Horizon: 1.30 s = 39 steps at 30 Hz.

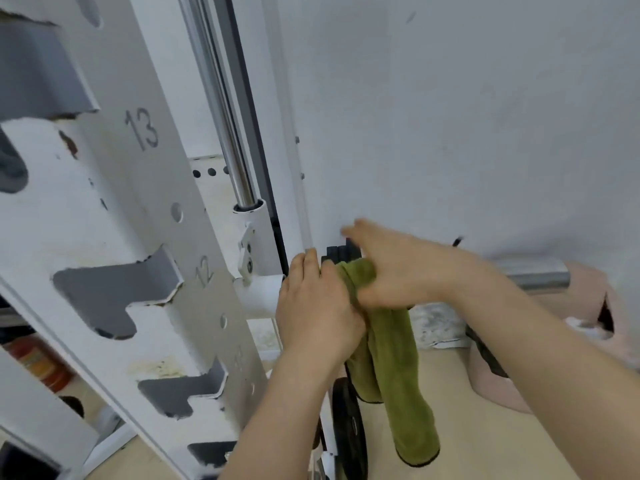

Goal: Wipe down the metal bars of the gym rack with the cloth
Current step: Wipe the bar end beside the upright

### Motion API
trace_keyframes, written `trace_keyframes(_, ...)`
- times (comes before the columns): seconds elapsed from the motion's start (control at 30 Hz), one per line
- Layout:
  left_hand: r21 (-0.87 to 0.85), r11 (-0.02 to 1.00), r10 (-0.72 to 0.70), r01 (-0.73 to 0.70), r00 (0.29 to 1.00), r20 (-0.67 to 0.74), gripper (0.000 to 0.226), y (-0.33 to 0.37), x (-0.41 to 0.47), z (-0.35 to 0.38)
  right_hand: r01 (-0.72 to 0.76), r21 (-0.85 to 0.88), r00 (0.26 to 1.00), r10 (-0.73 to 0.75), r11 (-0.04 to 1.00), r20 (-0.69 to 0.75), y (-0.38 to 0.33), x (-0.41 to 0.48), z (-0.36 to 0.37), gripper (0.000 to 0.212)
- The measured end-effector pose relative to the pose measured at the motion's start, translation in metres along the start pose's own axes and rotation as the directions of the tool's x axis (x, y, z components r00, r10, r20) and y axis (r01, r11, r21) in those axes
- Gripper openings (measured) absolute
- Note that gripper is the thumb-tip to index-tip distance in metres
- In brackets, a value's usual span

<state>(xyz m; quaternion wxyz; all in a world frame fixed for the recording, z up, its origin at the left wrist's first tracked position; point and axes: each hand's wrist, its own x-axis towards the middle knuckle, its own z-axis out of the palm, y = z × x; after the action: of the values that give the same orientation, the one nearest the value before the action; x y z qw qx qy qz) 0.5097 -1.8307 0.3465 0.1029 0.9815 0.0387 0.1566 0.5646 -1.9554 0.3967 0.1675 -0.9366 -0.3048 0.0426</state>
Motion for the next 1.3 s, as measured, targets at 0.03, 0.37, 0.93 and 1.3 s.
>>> trace_keyframes(0.03, 0.019, 1.0, -0.019, 0.018, 0.999, 0.032, 0.075, -0.003, 0.004, 0.0, -0.01, -0.154, 0.992, 0.029, 0.988, 0.122, -0.003, 0.0, 0.012, 0.074)
trace_keyframes(0.37, 0.154, 0.988, 0.04, -0.023, 0.993, -0.109, 0.075, -0.01, -0.011, 0.017, 0.073, -0.555, 0.914, -0.278, 0.829, -0.294, 0.014, 0.018, 0.071, 0.048)
trace_keyframes(0.93, 0.226, 0.973, 0.066, -0.05, 0.996, -0.062, 0.08, -0.001, -0.012, 0.028, -0.071, -0.547, 0.91, -0.171, 0.834, -0.378, 0.043, -0.003, 0.069, 0.049)
trace_keyframes(1.3, -0.024, 0.985, 0.172, -0.173, 0.984, -0.049, 0.082, 0.039, 0.013, 0.014, -0.168, -0.414, 0.923, -0.005, 0.895, -0.385, 0.064, -0.01, 0.051, 0.029)
